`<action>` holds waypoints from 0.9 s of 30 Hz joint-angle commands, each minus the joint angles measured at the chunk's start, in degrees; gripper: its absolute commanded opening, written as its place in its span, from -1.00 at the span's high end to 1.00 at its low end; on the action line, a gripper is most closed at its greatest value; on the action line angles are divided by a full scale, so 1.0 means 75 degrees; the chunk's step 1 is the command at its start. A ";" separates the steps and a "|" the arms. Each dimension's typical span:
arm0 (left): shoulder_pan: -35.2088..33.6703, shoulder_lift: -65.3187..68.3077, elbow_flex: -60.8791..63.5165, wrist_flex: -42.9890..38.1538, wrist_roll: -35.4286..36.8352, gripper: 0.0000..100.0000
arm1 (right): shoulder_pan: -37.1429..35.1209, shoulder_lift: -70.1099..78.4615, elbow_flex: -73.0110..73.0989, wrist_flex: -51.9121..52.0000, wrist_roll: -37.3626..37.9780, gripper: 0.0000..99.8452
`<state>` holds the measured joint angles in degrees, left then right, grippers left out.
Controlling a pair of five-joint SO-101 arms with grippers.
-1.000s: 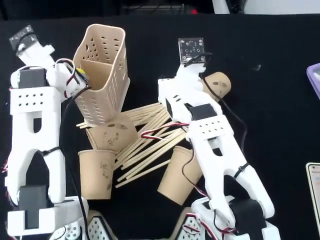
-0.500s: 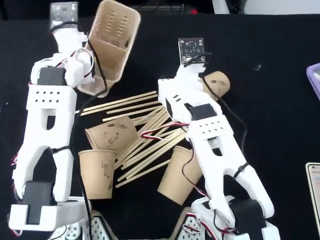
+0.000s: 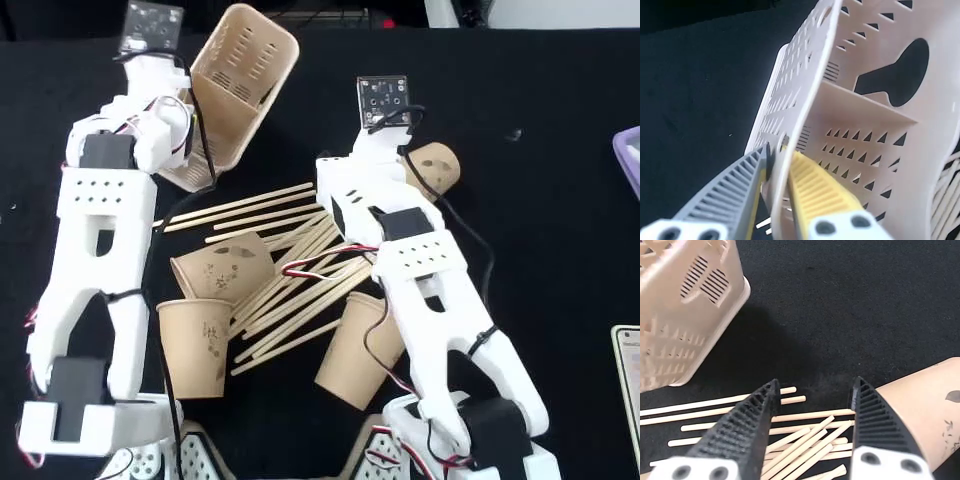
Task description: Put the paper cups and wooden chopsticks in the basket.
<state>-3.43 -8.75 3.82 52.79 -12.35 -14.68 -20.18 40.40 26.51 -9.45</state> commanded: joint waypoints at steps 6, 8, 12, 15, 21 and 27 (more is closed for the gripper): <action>0.0217 0.0949 -0.1225 0.0481 -0.1418 0.94 | -0.0023 -0.0041 -0.0111 -0.0164 0.0059 0.55; 0.0275 0.0961 -0.1694 0.0879 -0.1465 0.94 | -0.0012 -0.0064 -0.0111 -0.0164 0.0059 0.55; 0.0346 0.1008 -0.2573 0.1676 -0.1735 0.94 | 0.0422 -0.0229 -0.0498 -0.0105 0.0059 0.55; 0.0557 0.1032 -0.2772 0.2368 -0.2204 0.94 | 0.1032 -0.0615 -0.1225 0.0387 0.0059 0.55; 0.0979 0.0961 -0.2772 0.2637 -0.2333 0.94 | 0.0715 -0.0662 -0.1799 0.1125 0.0715 0.54; 0.1530 0.0949 -0.2760 0.2731 -0.2333 0.94 | 0.0164 -0.0299 -0.1776 0.0445 0.1664 0.55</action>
<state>5.36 0.04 -13.14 72.22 -29.49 -12.31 -22.99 30.02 33.54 0.40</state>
